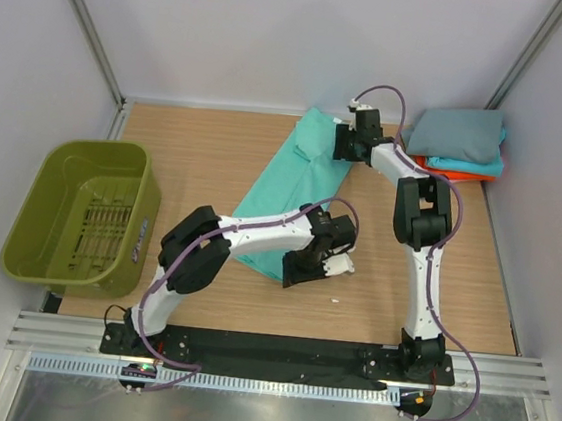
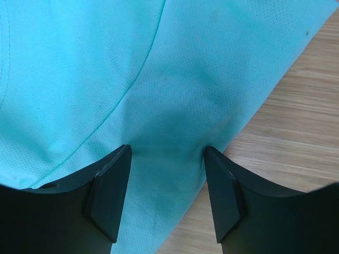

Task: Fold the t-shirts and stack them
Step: Fold the tshirt

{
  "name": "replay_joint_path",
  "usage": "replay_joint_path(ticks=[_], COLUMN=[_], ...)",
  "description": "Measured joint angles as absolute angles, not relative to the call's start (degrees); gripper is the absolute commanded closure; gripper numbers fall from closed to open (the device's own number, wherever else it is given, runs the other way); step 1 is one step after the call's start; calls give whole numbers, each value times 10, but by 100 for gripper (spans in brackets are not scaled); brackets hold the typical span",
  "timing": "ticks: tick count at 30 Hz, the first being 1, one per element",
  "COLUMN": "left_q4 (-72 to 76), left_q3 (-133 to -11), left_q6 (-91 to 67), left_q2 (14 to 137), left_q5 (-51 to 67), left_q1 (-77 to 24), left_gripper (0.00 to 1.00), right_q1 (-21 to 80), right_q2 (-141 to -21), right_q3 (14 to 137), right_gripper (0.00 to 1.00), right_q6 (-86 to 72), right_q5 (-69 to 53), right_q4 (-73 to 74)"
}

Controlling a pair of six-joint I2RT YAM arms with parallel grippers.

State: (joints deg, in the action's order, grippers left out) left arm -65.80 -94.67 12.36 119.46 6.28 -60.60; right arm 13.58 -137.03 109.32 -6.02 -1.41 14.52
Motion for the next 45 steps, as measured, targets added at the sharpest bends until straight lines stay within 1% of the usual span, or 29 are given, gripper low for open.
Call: replay_joint_path(ticks=[6, 10, 13, 15, 17, 18, 19, 21, 26, 31, 34, 37, 45], left_q4=[-662, -665, -665, -665, -665, -665, -665, -658, -638, -628, -614, -597, -557], left_q3=[-988, -1021, -1029, -1029, -1029, -1029, -1029, -1020, -938, -899, -898, -898, -877], left_q6=[121, 118, 117, 116, 116, 114, 113, 111, 112, 116, 123, 132, 155], left_q2=[1230, 1250, 1256, 1256, 1256, 1256, 1256, 1247, 1175, 1124, 1124, 1129, 1169], left_q5=[68, 71, 66, 60, 50, 40, 26, -11, -81, -105, -113, -117, -113], left_q1=[-634, -642, -648, -652, -657, -660, -661, -663, -643, -554, -499, -472, -464], left_gripper=[90, 92, 94, 93, 75, 53, 46, 42, 42, 43, 44, 45, 46], right_q1=[142, 147, 151, 154, 156, 156, 157, 157, 157, 157, 157, 157, 157], right_q2=[-1385, -1395, -1396, -1397, -1397, -1397, -1397, -1397, -1389, -1369, -1357, -1347, -1340], right_q3=[1114, 1124, 1124, 1124, 1124, 1124, 1124, 1124, 1112, 1087, 1073, 1066, 1065], right_gripper=[36, 36, 36, 35, 35, 35, 35, 35, 35, 35, 35, 35, 35], right_q6=[-60, -60, -60, -60, -60, -59, -59, -59, -52, -45, -41, -36, -25], right_q5=[-15, -15, -15, -15, -15, -15, -15, -14, -13, -11, -4, 4, 15], right_q4=[139, 128, 124, 122, 121, 121, 121, 121, 120, 129, 136, 143, 142])
